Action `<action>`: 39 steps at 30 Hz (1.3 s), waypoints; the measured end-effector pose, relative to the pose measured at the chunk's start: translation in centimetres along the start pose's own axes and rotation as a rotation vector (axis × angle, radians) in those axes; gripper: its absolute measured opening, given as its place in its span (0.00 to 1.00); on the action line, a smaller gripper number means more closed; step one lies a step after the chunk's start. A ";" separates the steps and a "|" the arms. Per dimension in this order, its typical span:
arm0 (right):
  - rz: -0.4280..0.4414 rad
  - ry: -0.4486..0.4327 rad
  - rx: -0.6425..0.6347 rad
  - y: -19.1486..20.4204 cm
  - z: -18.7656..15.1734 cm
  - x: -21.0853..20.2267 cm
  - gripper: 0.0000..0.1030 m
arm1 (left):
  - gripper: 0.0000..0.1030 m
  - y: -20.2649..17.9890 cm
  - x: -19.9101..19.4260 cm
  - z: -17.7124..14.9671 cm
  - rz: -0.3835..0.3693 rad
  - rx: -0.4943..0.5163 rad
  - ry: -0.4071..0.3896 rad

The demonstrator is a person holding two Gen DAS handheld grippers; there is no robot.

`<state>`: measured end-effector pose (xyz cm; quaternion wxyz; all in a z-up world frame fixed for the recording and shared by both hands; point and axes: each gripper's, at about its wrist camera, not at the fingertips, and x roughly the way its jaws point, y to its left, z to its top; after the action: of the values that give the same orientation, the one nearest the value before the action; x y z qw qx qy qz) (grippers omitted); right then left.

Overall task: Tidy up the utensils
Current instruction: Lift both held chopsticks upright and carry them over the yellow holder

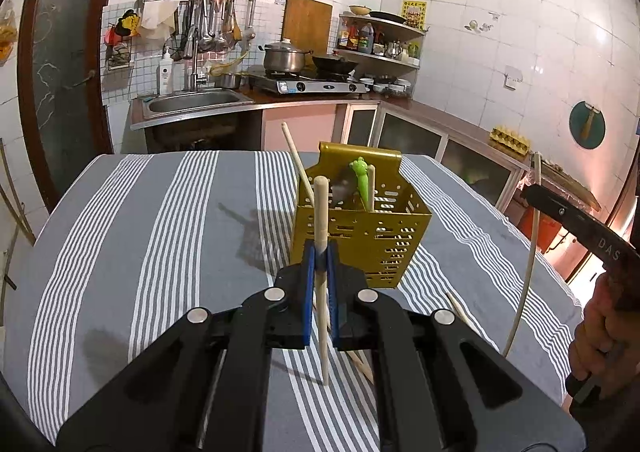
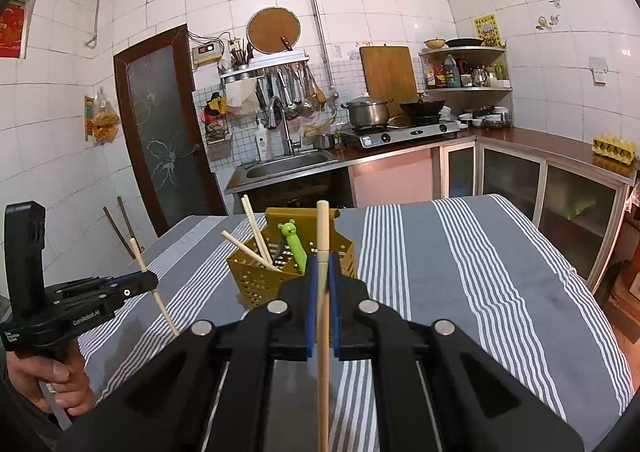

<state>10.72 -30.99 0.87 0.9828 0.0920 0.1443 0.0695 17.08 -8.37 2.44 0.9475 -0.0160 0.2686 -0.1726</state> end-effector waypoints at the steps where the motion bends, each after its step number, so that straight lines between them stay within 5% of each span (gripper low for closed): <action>1: 0.000 -0.002 -0.004 0.1 0.0 0.0 0.06 | 0.05 0.1 -0.2 0.1 0.001 -0.001 -0.005; 39: 0.002 -0.161 -0.070 1.1 5.7 -2.2 0.06 | 0.05 0.4 -2.8 5.2 -0.017 0.038 -0.113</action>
<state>10.15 -31.21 7.02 0.9938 0.0629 0.0619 0.0678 17.66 -7.41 8.21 0.9598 -0.0101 0.2113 -0.1843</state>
